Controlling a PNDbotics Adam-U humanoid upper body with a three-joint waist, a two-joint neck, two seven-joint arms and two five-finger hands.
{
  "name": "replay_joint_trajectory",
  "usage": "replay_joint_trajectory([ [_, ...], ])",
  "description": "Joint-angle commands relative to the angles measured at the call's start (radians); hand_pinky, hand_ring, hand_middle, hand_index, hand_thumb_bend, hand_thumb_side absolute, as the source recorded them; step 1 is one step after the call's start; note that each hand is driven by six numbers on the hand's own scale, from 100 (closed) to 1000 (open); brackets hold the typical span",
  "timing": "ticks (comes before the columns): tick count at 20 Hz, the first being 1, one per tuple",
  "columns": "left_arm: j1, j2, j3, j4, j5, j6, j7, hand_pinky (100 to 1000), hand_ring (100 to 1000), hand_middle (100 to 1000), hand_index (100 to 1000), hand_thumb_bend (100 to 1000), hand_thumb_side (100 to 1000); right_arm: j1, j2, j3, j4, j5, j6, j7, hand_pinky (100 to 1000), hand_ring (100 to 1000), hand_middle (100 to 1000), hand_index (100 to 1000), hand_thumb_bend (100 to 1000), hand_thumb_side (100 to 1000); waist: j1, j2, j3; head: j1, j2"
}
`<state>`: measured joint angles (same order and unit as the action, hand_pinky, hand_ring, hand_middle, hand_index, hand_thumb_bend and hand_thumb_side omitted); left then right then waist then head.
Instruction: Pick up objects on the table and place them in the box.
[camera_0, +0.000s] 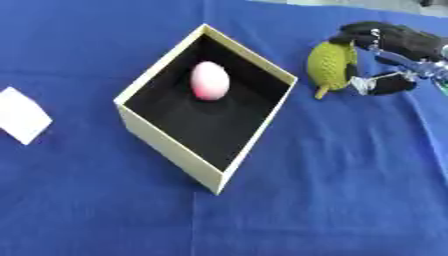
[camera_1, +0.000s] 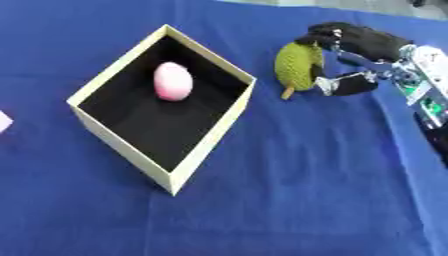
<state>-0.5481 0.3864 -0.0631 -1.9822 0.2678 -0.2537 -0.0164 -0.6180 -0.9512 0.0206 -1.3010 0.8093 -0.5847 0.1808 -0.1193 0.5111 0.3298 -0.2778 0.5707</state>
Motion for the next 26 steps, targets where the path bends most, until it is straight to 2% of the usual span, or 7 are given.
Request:
replay_joint_trajectory([
  [1, -0.013, 0.019, 0.012, -0.018, 0.001, 0.004, -0.001, 684, 795, 700, 776, 100, 572, -0.009, -0.013, 0.008, 0.010, 0.037, -0.007, 0.003, 1000, 1000, 800, 930, 100, 399, 0.004, -0.020, 0.001, -0.004, -0.006],
  [4, -0.012, 0.019, 0.012, -0.018, 0.002, 0.004, -0.001, 683, 794, 699, 775, 100, 572, -0.012, -0.009, 0.010, 0.014, 0.036, -0.005, 0.002, 1000, 1000, 769, 888, 100, 376, 0.004, -0.021, 0.000, -0.005, -0.004],
  [8, -0.012, 0.018, 0.012, -0.018, 0.002, 0.005, -0.001, 683, 793, 698, 774, 100, 572, -0.013, -0.005, 0.012, 0.008, 0.021, -0.003, -0.015, 988, 1000, 675, 772, 100, 326, 0.004, -0.022, -0.001, -0.006, -0.004],
  [9, -0.011, 0.018, 0.011, -0.018, 0.003, 0.006, -0.002, 683, 793, 698, 774, 100, 572, -0.014, -0.005, 0.011, 0.006, 0.012, -0.003, -0.024, 973, 1000, 627, 737, 100, 303, 0.005, -0.023, -0.001, -0.006, -0.004],
  [13, -0.008, 0.016, 0.011, -0.018, 0.004, 0.009, -0.005, 683, 792, 697, 774, 100, 572, -0.016, -0.004, 0.006, -0.006, -0.037, 0.004, -0.072, 920, 1000, 570, 667, 100, 249, 0.006, -0.026, -0.005, -0.007, -0.001],
  [20, -0.002, 0.014, 0.010, -0.018, 0.005, 0.013, -0.007, 683, 791, 695, 773, 100, 572, -0.009, -0.008, 0.012, -0.027, -0.146, -0.005, -0.144, 894, 1000, 511, 614, 100, 203, 0.011, -0.040, -0.015, -0.006, 0.008],
  [26, 0.003, 0.012, 0.009, -0.018, 0.005, 0.016, -0.005, 683, 788, 692, 773, 100, 572, -0.001, -0.020, 0.015, -0.053, -0.245, 0.001, -0.133, 891, 1000, 491, 597, 100, 198, 0.018, -0.056, -0.024, -0.008, 0.014],
])
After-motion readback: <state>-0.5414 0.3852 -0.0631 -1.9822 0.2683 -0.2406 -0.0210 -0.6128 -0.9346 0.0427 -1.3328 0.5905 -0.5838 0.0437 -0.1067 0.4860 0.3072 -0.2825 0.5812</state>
